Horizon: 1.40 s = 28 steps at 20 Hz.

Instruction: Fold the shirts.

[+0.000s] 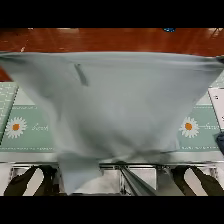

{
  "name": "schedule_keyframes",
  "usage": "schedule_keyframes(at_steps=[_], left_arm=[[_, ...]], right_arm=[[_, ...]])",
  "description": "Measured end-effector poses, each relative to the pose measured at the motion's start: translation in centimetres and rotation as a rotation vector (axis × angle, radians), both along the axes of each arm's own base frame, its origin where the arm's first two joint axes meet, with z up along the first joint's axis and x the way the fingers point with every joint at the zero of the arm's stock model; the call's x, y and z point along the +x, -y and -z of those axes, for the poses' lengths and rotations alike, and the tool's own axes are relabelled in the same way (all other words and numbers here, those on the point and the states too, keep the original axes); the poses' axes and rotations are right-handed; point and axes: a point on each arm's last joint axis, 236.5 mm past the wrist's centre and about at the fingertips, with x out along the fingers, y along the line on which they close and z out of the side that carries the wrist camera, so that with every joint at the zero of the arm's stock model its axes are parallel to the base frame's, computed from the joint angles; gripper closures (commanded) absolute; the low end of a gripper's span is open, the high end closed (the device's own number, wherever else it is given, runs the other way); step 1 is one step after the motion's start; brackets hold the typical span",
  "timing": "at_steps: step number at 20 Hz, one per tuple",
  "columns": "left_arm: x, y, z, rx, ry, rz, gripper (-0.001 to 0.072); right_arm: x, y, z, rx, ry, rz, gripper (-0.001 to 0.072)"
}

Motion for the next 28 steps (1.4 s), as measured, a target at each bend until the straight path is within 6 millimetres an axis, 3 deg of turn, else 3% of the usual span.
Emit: schedule_keyframes(at_steps=[3, 7, 9, 12, 15, 18, 21, 28], left_arm=[[6.4, 1.1, 7.1, -0.093, -0.133, 0.045, 0.0694], [14.7, 3.5, 15.3, -0.173, -0.272, 0.074, 0.0694], [17.5, 5.1, 18.9, -0.216, -0.342, 0.076, 0.0694], [19.2, 7.6, 23.1, -0.258, -0.436, 0.100, 0.0694], [19.2, 8.6, 24.7, -0.273, -0.483, 0.119, 0.0694], [18.1, 8.0, 24.3, -0.256, -0.513, 0.165, 0.0694], [15.2, 8.2, 24.9, -0.204, -0.595, 0.269, 0.0694], [7.6, 9.5, 32.3, -0.105, -0.856, 0.380, 0.0693]], right_arm=[[5.1, 1.8, 5.9, 0.096, -0.096, -0.001, 0.0689], [13.0, 3.5, 12.4, 0.200, -0.157, 0.020, 0.0689], [16.6, 3.7, 15.2, 0.235, -0.189, 0.022, 0.0689], [20.2, 3.6, 18.9, 0.293, -0.247, 0.038, 0.0689], [21.4, 3.3, 21.4, 0.324, -0.301, 0.037, 0.0688], [20.5, 3.8, 22.6, 0.304, -0.361, 0.021, 0.0688], [18.0, 4.8, 24.2, 0.251, -0.460, -0.007, 0.0688], [11.3, 5.3, 30.3, 0.184, -0.726, -0.050, 0.0688]])
